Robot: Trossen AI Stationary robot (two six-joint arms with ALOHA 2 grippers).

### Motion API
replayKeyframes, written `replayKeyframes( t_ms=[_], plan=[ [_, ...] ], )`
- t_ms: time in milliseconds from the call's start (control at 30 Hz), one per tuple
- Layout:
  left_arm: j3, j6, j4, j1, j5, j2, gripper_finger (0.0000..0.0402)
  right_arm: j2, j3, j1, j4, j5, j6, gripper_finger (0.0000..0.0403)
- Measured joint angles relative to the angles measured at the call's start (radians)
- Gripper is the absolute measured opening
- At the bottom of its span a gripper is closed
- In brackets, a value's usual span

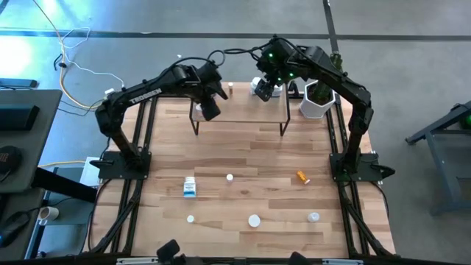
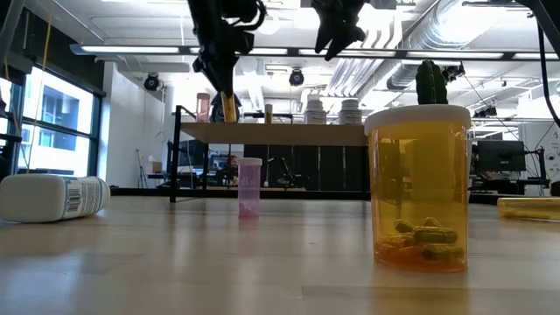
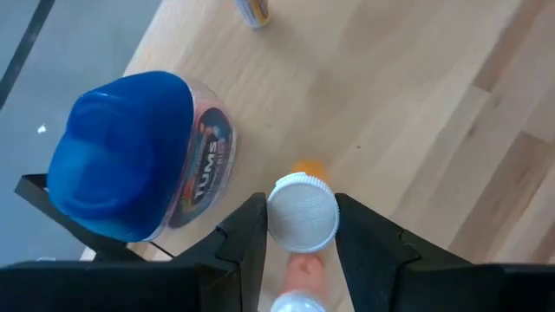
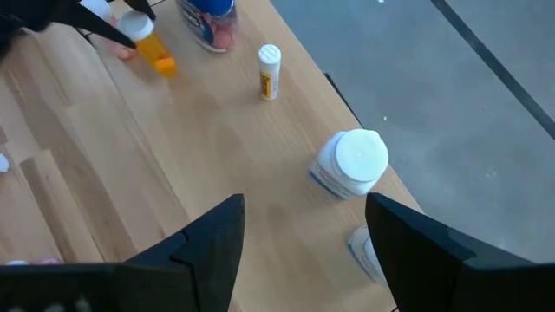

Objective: Pick and place medicine bottles onto shelf by color
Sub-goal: Put the orange pill bottle on the shelf

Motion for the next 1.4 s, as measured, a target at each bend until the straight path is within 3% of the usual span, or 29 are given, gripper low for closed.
replayKeyframes(
  t_ms=[333,1400],
  plan=[
    [0.0,-0.009,0.001,0.006,-0.06,0.017,0.0113,0.0,0.0,0.0,0.0,0.0,-0.007,0.0232],
    [0.0,0.087,-0.022,0.006,-0.025,0.017,0.0125,0.0,0.0,0.0,0.0,-0.001,-0.05,0.0232]
  ],
)
